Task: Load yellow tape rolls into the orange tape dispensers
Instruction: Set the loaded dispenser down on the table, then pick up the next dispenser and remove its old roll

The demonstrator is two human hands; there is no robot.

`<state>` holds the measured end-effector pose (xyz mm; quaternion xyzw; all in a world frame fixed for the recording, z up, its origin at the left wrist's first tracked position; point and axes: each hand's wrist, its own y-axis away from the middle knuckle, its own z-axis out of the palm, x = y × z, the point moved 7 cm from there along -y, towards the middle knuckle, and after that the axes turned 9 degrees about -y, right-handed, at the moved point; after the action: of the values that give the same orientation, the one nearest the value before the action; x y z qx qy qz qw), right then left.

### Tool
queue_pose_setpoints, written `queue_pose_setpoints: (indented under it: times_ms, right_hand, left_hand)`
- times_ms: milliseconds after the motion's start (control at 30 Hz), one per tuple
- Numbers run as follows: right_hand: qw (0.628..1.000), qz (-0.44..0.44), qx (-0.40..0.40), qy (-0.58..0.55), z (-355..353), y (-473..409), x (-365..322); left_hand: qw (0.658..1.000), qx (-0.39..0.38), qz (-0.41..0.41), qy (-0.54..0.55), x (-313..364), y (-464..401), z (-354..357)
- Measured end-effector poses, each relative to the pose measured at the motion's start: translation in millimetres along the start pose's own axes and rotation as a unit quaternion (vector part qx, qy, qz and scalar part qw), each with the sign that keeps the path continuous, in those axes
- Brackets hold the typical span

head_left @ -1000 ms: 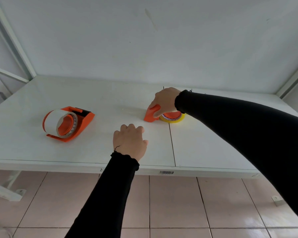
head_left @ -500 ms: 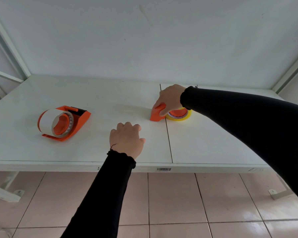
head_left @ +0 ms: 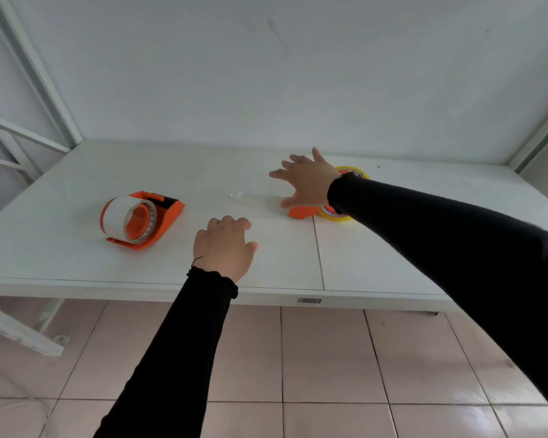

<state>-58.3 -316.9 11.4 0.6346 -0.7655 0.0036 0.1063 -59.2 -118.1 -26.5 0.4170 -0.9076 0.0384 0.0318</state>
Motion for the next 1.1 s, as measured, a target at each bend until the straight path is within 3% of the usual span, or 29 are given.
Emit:
queue_pose_setpoints:
  times_ms: [100,200,267,333,500,567,700,833,967,1100]
  right_hand:
    - [0.964,-0.013,0.073,-0.256,-28,0,-55]
    - [0.861,0.031,0.048,-0.506,-28,-6,-109]
    - [0.795,0.057,0.037,-0.603,-24,-12,-144]
    - [0.748,0.068,0.039,-0.659,-23,-16,-176]
    - [0.689,0.090,0.007,-0.719,-12,-16,-243]
    - [0.645,0.104,-0.013,-0.757,-5,-15,-257]
    - [0.574,0.111,-0.047,-0.810,-8,-11,-271]
    - [0.516,0.146,0.013,-0.844,-8,-8,-263]
    - [0.549,0.176,0.105,-0.811,8,6,-224]
    - [0.566,0.127,0.179,-0.795,8,36,-182]
  left_hand:
    - [0.998,0.051,-0.004,0.045,-36,7,-23]
    - [0.992,0.102,-0.029,0.064,-88,9,-52]
    - [0.990,0.119,-0.048,0.059,-124,7,-68]
    - [0.991,0.110,-0.059,0.043,-156,3,-76]
    - [0.993,0.023,-0.115,0.016,-218,-18,-60]
    - [0.989,-0.012,-0.144,0.041,-227,-23,-46]
    - [0.965,-0.037,-0.175,0.189,-224,-27,-32]
    - [0.895,-0.011,-0.197,0.401,-213,-23,-26]
    - [0.851,-0.021,-0.152,0.502,-160,-10,-28]
    - [0.798,-0.014,-0.128,0.588,-110,5,-29]
